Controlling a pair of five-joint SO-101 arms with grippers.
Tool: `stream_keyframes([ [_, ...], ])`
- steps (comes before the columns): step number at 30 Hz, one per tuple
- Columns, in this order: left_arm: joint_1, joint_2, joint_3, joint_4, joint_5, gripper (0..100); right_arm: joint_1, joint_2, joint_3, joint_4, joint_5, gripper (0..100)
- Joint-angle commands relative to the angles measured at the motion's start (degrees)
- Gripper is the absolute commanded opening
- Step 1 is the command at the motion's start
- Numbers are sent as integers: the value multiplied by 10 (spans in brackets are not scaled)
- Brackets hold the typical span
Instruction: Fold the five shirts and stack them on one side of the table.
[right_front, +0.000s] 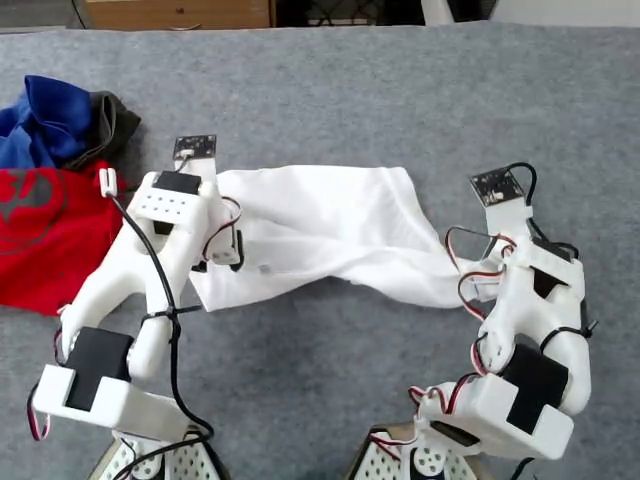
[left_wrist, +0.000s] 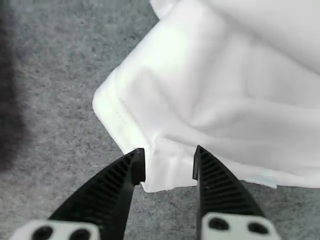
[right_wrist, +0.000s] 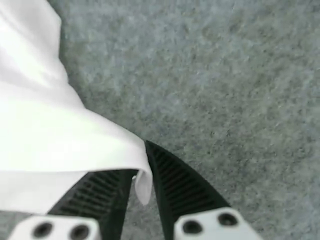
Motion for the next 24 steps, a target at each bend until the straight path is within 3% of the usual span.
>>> stream_keyframes([
  [1, 24, -3, -2, -12, -9, 174, 5, 0, -2, -9, -5, 14],
  [20, 34, 86, 0, -25, -10, 169, 5, 0, 0, -10, -5, 14],
  [24, 34, 90, -1, -25, -10, 64, 5, 0, 0, -10, -5, 14],
])
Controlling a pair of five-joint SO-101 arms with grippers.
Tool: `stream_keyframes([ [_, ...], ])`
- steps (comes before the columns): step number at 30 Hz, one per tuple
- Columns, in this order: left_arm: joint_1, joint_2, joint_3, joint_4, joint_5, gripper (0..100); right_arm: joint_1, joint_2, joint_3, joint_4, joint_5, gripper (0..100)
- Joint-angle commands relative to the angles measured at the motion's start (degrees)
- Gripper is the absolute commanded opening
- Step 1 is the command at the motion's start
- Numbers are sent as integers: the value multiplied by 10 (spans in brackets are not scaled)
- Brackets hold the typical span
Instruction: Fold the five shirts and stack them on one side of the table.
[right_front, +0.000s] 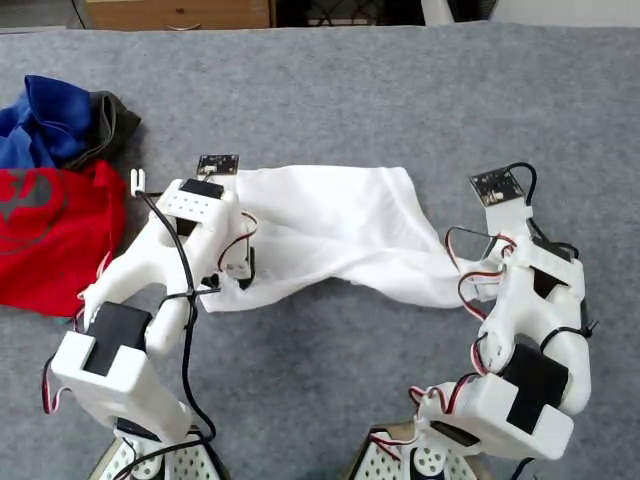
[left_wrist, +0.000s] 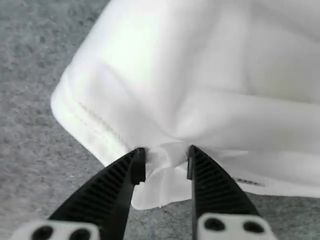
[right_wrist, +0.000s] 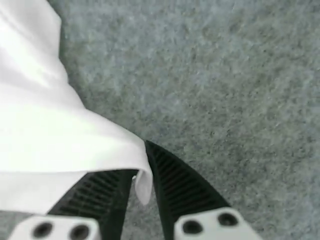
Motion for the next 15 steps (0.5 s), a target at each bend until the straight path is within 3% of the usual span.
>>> stream_keyframes([
  [1, 4, 1, -5, 3, -14, 34, 5, 0, 0, -10, -5, 14],
  [15, 0, -4, -29, 42, -42, 29, 5, 0, 0, -10, -5, 14],
])
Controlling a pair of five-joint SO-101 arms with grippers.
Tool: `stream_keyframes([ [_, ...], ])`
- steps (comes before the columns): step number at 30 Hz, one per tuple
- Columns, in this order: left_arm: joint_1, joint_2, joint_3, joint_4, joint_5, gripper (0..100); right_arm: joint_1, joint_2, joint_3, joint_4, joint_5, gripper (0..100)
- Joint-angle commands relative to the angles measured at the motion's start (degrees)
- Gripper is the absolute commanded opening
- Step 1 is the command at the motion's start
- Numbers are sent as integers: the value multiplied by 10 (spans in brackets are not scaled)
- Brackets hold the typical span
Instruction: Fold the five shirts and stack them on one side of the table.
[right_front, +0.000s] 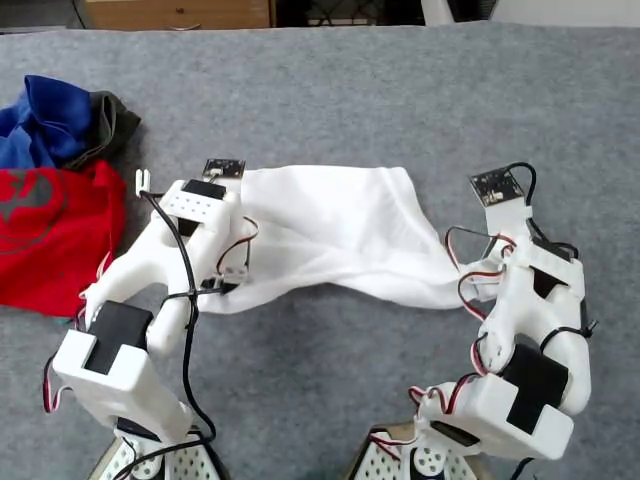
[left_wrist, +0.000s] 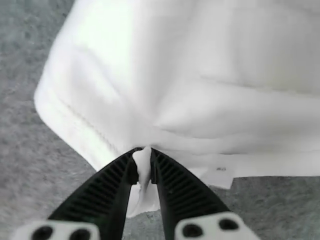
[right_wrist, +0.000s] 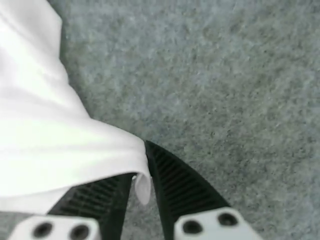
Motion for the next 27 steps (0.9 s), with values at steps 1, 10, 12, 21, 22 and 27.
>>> stream_keyframes([
  [1, -2, -6, -32, 21, -8, 29, 5, 0, 0, -10, -5, 14],
  [10, -15, -79, -74, 65, -42, 29, 6, -60, -31, 67, -6, 14],
  [12, -36, -138, -73, 68, -60, 29, 4, -103, -59, 121, -5, 14],
  [21, -160, -384, -65, 99, -127, 29, -56, -242, -140, 306, -1, 15],
  [22, -172, -393, -61, 107, -131, 29, -67, -244, -140, 316, -1, 15],
  [27, -233, -402, -5, 121, -166, 29, -106, -224, -140, 358, -2, 15],
])
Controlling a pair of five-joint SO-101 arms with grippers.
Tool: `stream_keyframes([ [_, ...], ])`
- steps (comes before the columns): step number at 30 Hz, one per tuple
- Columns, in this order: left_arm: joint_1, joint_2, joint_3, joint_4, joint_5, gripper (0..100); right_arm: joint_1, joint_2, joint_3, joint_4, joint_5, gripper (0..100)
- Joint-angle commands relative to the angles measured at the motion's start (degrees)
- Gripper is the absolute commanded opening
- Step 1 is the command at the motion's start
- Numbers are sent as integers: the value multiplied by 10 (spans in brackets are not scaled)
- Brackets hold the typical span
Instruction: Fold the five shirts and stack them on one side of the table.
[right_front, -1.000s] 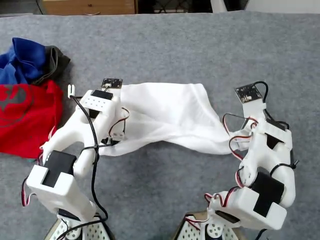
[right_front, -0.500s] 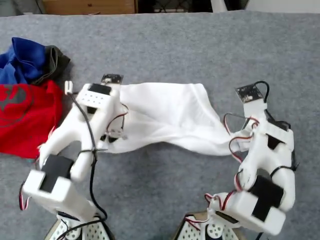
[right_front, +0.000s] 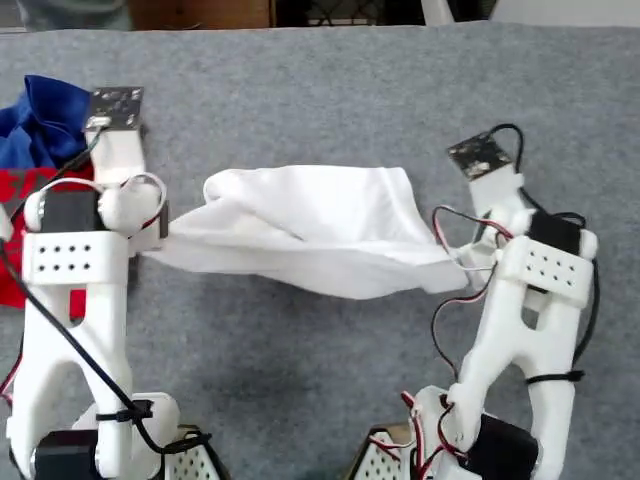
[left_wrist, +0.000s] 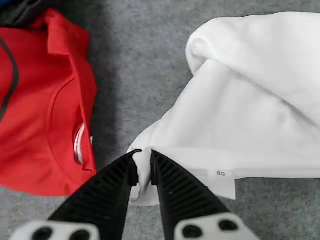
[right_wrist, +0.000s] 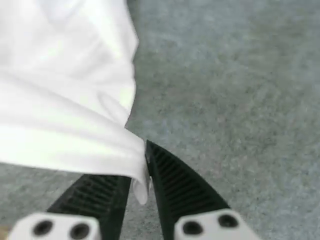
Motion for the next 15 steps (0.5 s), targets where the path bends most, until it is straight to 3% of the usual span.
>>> stream_keyframes([
  [1, -56, -21, 29, 0, -31, 29, -17, 7, -34, 25, 1, 15],
  [4, -102, -22, 65, -26, -56, 29, -18, 20, -34, 29, 29, 20],
  [11, -167, -22, 131, -88, -71, 29, -16, 20, -35, 45, 142, 155],
  [15, -196, -22, 164, -94, -89, 29, -18, 20, -35, 49, 171, 159],
])
